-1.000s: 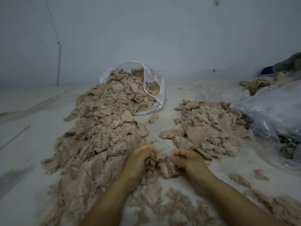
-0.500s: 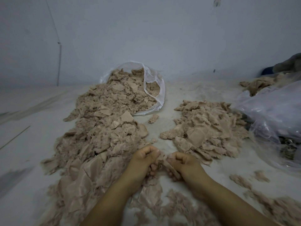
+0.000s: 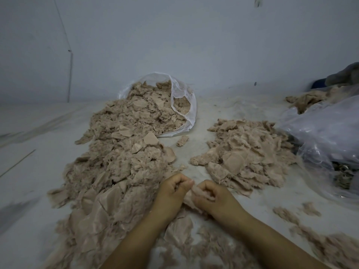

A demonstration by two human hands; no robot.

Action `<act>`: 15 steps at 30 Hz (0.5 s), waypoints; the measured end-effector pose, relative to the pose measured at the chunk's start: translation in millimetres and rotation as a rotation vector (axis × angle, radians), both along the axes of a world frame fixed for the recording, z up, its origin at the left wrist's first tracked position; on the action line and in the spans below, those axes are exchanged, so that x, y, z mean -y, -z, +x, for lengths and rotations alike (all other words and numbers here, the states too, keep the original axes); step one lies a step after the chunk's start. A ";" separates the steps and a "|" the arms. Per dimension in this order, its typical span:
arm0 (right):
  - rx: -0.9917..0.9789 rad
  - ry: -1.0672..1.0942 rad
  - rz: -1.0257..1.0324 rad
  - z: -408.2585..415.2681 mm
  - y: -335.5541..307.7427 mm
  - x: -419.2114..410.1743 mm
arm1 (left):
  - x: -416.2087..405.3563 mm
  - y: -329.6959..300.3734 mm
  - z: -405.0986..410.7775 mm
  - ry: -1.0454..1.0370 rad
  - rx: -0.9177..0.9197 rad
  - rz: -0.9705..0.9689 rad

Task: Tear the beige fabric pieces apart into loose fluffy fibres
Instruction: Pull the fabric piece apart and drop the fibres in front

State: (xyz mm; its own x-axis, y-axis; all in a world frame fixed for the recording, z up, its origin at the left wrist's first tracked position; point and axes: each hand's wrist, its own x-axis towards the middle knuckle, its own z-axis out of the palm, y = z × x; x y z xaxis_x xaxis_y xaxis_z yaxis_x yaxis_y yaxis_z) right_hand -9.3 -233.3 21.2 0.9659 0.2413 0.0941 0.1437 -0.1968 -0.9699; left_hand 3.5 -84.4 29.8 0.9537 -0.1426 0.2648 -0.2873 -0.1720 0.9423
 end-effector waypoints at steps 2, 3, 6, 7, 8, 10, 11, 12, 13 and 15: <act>0.029 0.016 -0.013 -1.5 0.6 -0.2 | 1.6 -1.2 -1.4 0.052 0.009 0.000; 0.032 0.021 -0.001 -1.3 0.3 -0.2 | 1.9 -1.2 -1.3 0.054 0.019 0.004; 0.047 0.040 0.065 1.2 -2.9 -1.0 | 1.1 -0.7 1.9 -0.050 0.044 -0.053; 0.037 0.047 0.101 1.7 -3.7 -2.1 | 1.4 -0.3 2.8 -0.087 0.043 -0.073; 0.027 0.052 0.135 1.7 -4.3 -3.2 | 2.7 -0.3 2.8 -0.108 0.032 -0.097; 0.008 0.064 0.197 1.3 -5.0 -3.3 | 2.6 -0.8 3.8 -0.153 -0.022 -0.198; -0.002 0.076 0.235 0.9 -6.1 -1.6 | -0.3 -1.8 5.8 -0.201 -0.051 -0.260; -0.012 0.093 0.280 1.2 -6.9 1.1 | -4.6 -3.8 7.2 -0.259 -0.068 -0.304; -0.025 0.114 0.328 2.2 -7.4 4.4 | -9.7 -4.5 9.4 -0.296 -0.077 -0.324; -0.048 0.154 0.384 4.1 -8.1 8.7 | -13.9 -5.2 8.6 -0.233 -0.119 -0.307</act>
State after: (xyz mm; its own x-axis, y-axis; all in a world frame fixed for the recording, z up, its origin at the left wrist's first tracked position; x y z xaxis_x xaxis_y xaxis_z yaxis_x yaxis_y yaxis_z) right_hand -5.2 -242.0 29.3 0.9934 0.0502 0.1034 0.0939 0.1650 -0.9818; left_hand 12.1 -70.5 35.0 0.9777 0.1499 0.1471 -0.1596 0.0747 0.9844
